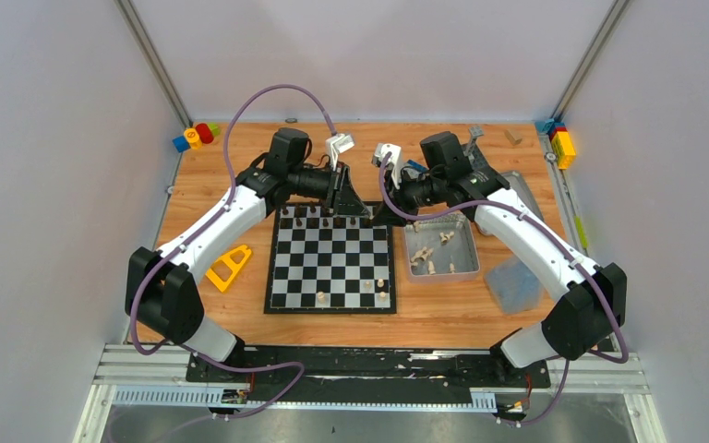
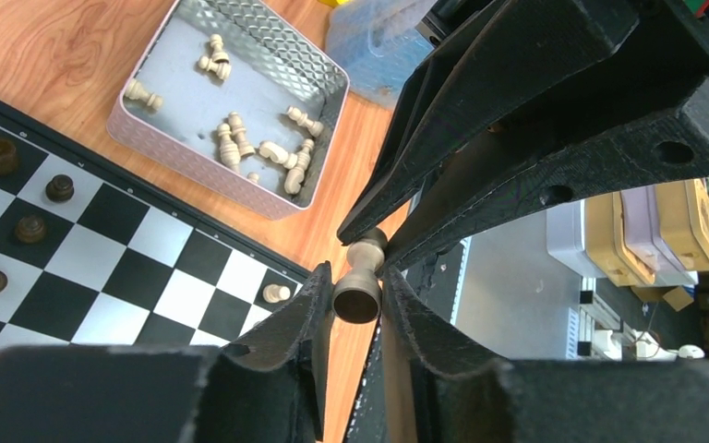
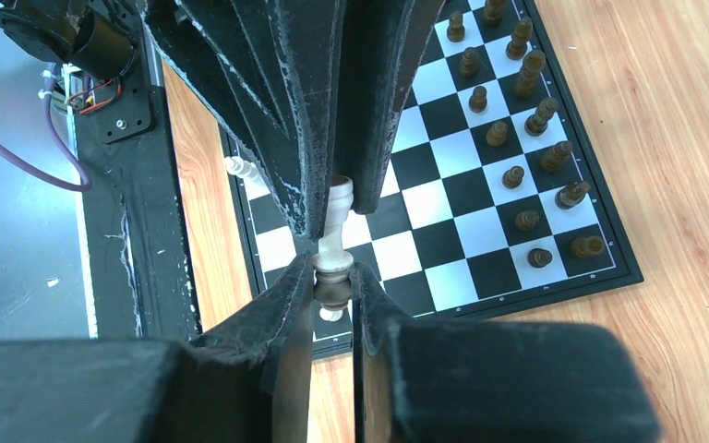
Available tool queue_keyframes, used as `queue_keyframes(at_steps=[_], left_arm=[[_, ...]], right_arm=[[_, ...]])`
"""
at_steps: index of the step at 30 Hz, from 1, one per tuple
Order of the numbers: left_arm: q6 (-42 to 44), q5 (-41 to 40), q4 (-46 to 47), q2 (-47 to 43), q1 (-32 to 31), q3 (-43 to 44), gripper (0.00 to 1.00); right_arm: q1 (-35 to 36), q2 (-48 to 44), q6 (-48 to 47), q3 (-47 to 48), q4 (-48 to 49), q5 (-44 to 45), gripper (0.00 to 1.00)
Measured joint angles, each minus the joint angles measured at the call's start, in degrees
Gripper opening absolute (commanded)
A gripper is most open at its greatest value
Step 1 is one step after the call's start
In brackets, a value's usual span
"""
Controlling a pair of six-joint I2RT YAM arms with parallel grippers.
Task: Set up the chess pieces on the board
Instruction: Place the chess piece on the chessboard.
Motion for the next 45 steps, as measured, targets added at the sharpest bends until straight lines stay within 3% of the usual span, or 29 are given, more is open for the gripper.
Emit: queue_keyframes(at_steps=[2,3,5,8,11,16,27,36,45], left_arm=[[0.1,0.0,-0.1,0.0,0.0,0.0,0.16],[0.1,0.0,-0.1,0.0,0.0,0.0,0.08],[0.1,0.1,0.0,0.0,0.0,0.0,0.00],[-0.3,0.3,0.3,-0.1,-0.1,-0.2,0.00],[-2.1,1.4,2.9,-1.4,-0.1,-2.6,0.00],[-10.5,3.3,16.1,-7.1,-0.1,-12.2,0.00],[-22.8,3.4,36.3,-8.7,-0.1,-17.7,0.00],[-25.2,2.7,40.8,-7.2,-0.1,-19.0,0.00],[-25.2,2.0,41.7,-7.1,-0.1,-19.0,0.00]], right_arm=[[0.0,0.0,0.0,0.0,0.0,0.0,0.12],[0.0,0.0,0.1,0.0,0.0,0.1,0.19],[-0.3,0.0,0.4,0.0,0.0,0.0,0.35],[-1.6,-0.1,2.4,0.0,0.5,-0.7,0.54],[-5.9,-0.7,5.9,-0.1,3.1,-3.9,0.61],[-13.0,-3.8,13.7,-3.3,10.5,-11.6,0.62],[-13.0,-5.9,31.3,-15.2,27.5,-25.7,0.62],[-13.0,-4.6,40.5,-17.8,38.5,-30.6,0.50],[-13.0,-1.7,43.6,-18.1,42.2,-32.0,0.43]])
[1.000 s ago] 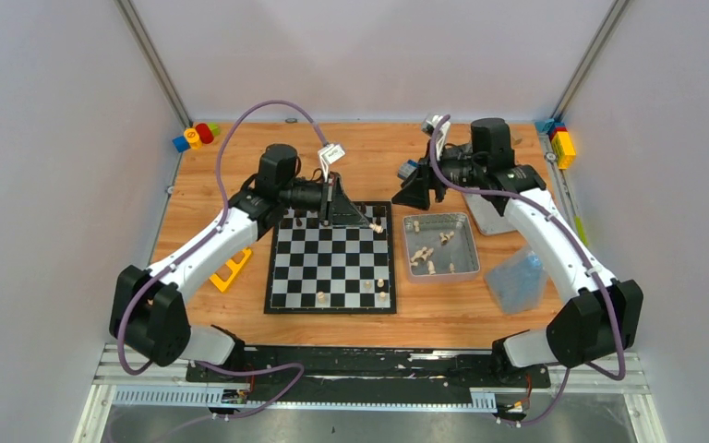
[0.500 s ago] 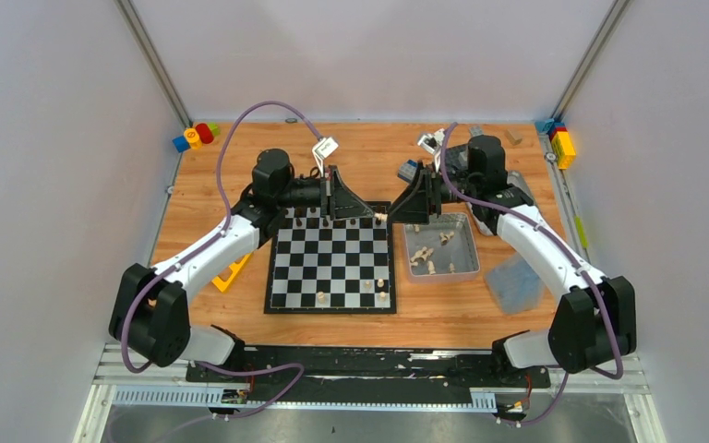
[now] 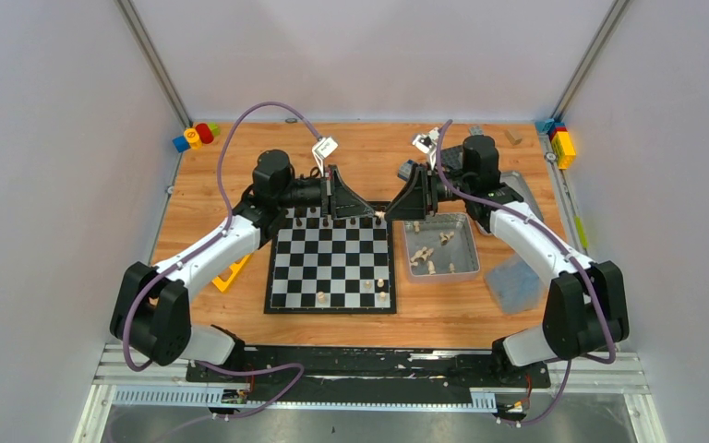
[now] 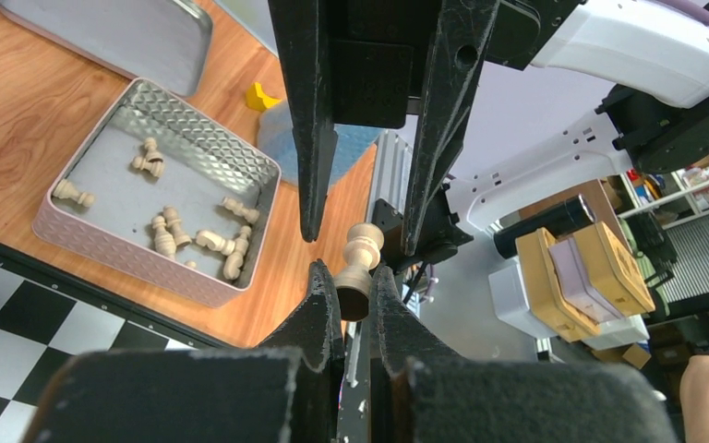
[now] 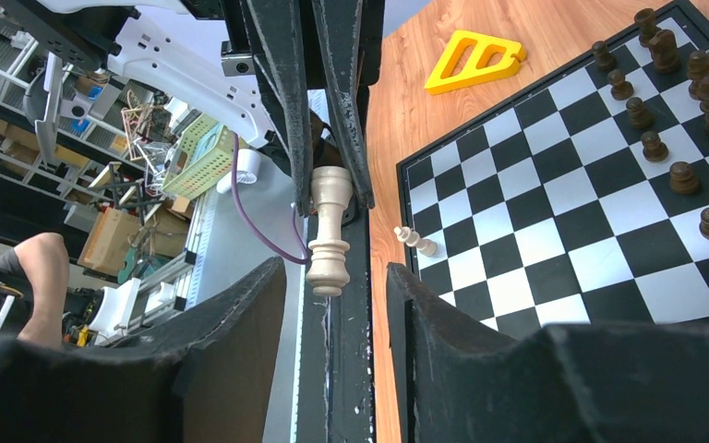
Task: Set up the chess pieces on the board
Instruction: Place the chess piece on the chessboard.
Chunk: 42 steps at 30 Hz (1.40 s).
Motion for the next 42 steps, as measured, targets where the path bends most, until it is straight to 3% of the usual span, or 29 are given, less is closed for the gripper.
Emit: queue_keyframes(at_steps=[8,14,22,28,42], left_arm=[[1.2,-0.4,-0.8,0.3,0.0,0.0,0.00],[2.4,-0.4,-1.8,0.3,0.0,0.0,0.00],[3.4,-0.2,-2.2,0.3,0.0,0.0,0.01],[6.1,-0.6,-4.1,-0.2,0.0,0.0,0.26],[19.7,-3.9,-20.0,-2.8,-0.3,1.2,0.76]], right_arm=[[0.7,0.6,0.8,0.0,0.8,-0.8,0.31],[1.1,0.9,0.8,0.0,1.0,-0.9,0.31],[1.1,1.2,0.4,0.0,0.7,-0.5,0.10],[0.8,1.4,-1.9,1.4,-3.3,0.0,0.01],[0.5,1.4,-10.6,9.6,-15.5,2.0,0.00]])
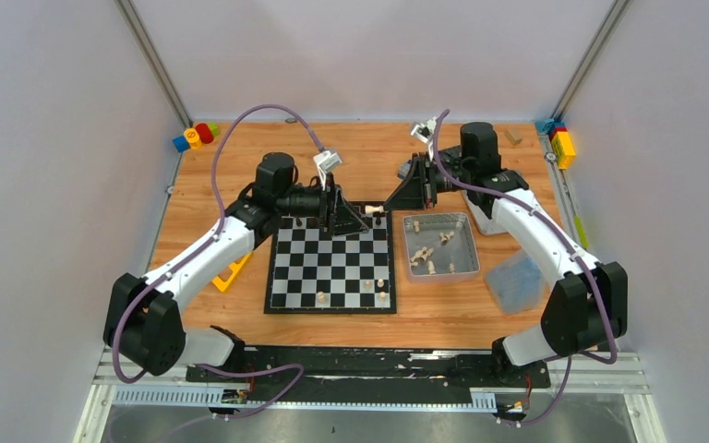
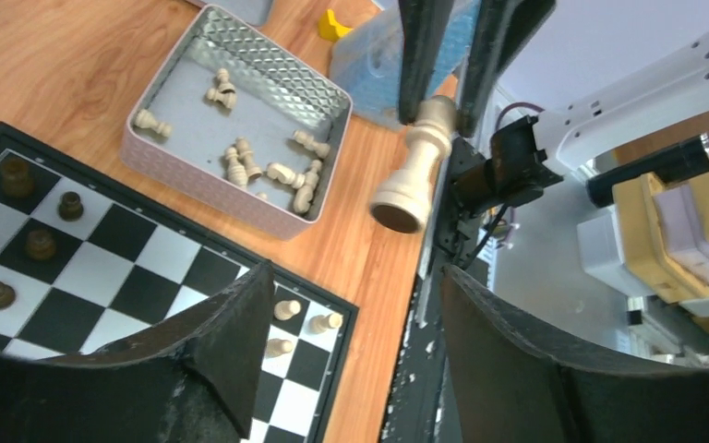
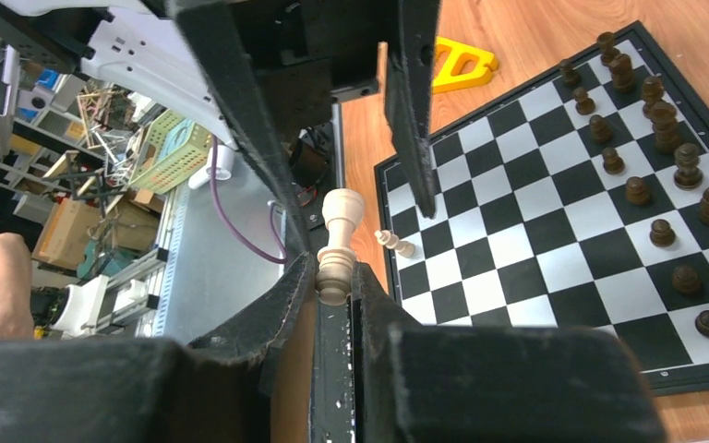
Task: Set up the chess pieces on the board
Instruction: Place the chess piece on the chessboard.
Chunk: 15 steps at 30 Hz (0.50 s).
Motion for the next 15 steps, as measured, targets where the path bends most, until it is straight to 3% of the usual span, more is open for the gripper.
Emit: queue_keyframes(at_steps=[7,12,15], left_arm=[[14.7,-5.0,-17.9,-4.5,0.1,7.0,0.96],[24.2,-17.2,-29.8,-9.5,1.7,10.8,1.00],[26.4,-23.7,-34.8,-11.3,6.8,11.9,1.00]], right_arm=[[1.3,0.1,-11.1,5.4,-13.5,9.0,0.00],[8.0,0.5,-19.6,10.2,-22.6,19.8,0.01],[13.5,2.1,-23.6,12.1,-27.6,25.7,0.01]])
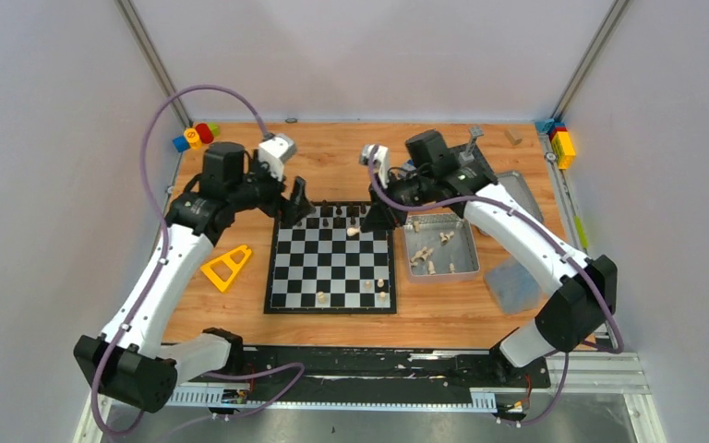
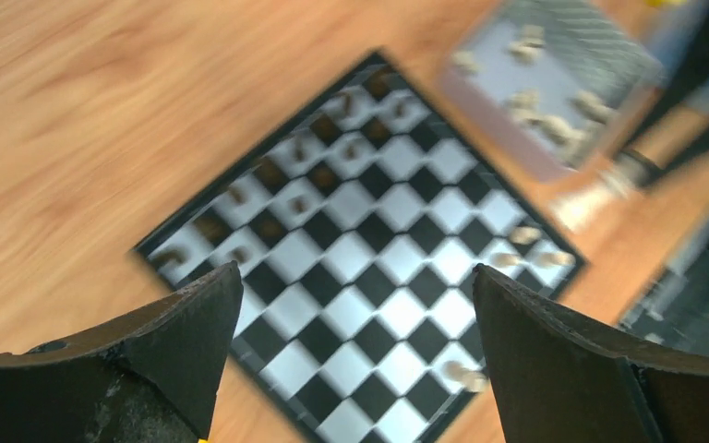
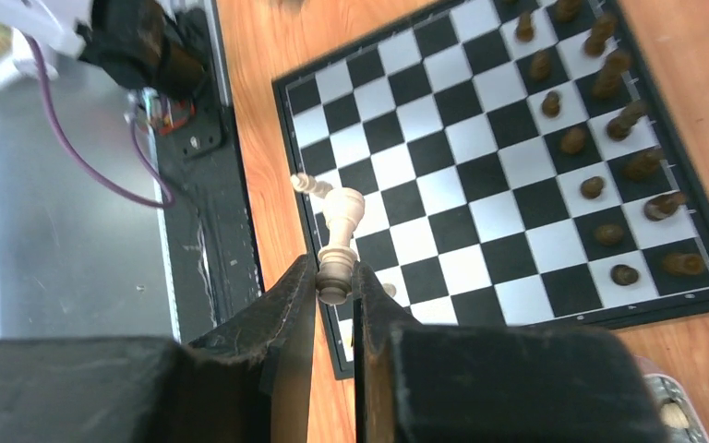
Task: Set up the chess pieces on the board
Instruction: Place the chess piece on the chessboard.
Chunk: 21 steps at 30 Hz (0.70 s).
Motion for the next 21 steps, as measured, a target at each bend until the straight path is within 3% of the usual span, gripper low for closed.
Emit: queue_keyframes(at_steps=[6,11,15,21], left_arm=[[0.2,-8.8,-6.1,-0.4,17.6,1.2,1.00],[-1.2,-9.6,-8.4,0.7,27.6,1.2,1.00],[-2.5,-7.2,-9.0,3.3,32.5,1.2,1.00],[-3.4,-4.4,-10.2,5.3,35.0,1.2,1.00]], right_arm=[[9.9,7.0,-6.3,4.3,-9.2,9.6,0.02],[15.9,16.2,-10.8,12.0,-18.4,14.9,0.02],[19.4,23.0,-13.1,16.7,-23.9,18.1,0.02],[23.1,30.9,-15.3,23.4,-30.2,23.2,0.03]])
